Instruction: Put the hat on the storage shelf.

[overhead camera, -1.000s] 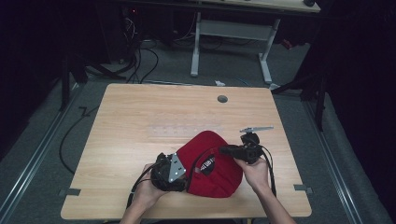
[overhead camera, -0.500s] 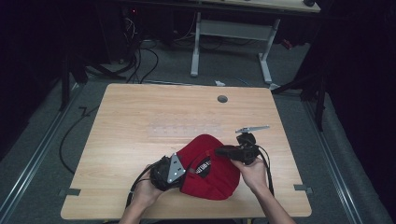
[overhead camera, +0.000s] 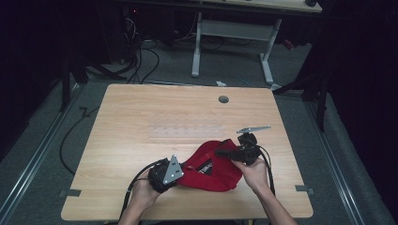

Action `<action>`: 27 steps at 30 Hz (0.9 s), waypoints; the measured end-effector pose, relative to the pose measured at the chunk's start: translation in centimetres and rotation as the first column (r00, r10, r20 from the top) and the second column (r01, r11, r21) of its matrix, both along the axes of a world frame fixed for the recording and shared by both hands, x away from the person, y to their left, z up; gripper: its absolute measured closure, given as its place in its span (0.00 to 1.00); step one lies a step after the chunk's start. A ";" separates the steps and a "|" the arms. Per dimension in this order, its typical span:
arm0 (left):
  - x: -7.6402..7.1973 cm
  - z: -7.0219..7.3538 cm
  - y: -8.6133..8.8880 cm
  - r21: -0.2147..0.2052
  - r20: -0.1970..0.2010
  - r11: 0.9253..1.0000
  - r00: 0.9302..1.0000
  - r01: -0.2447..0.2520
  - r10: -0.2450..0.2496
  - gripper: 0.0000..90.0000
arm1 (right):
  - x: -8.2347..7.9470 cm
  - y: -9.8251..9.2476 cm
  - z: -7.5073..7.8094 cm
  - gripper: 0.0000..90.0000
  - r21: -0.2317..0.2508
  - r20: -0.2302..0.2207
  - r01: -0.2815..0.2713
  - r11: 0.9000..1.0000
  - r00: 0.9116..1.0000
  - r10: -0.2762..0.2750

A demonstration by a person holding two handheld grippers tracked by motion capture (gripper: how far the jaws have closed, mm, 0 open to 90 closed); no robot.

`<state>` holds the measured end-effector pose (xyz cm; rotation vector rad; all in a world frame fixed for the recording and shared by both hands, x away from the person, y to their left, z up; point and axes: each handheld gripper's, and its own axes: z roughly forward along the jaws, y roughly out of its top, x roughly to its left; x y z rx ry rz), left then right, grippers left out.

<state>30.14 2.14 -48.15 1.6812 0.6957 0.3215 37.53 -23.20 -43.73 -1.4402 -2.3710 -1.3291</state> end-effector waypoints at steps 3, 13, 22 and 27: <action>-0.2 0.1 0.1 0.005 -0.008 1.000 1.000 0.028 -0.028 0.89 | 0.1 -0.2 0.0 0.80 0.016 0.001 0.015 1.000 1.000 -0.015; -0.8 0.4 0.7 -0.009 -0.053 0.999 0.997 0.049 -0.049 0.95 | -0.1 -3.1 1.5 0.55 0.164 0.100 0.129 0.978 0.984 -0.147; -0.5 0.7 1.5 -0.033 -0.087 0.999 0.996 0.026 -0.029 0.95 | -0.6 -4.8 0.5 0.48 0.152 0.150 0.167 0.974 0.970 -0.190; -0.4 0.8 1.4 -0.022 -0.091 1.000 0.996 0.013 -0.015 0.95 | -1.2 -6.1 0.0 0.46 0.248 0.181 0.193 0.949 0.953 -0.241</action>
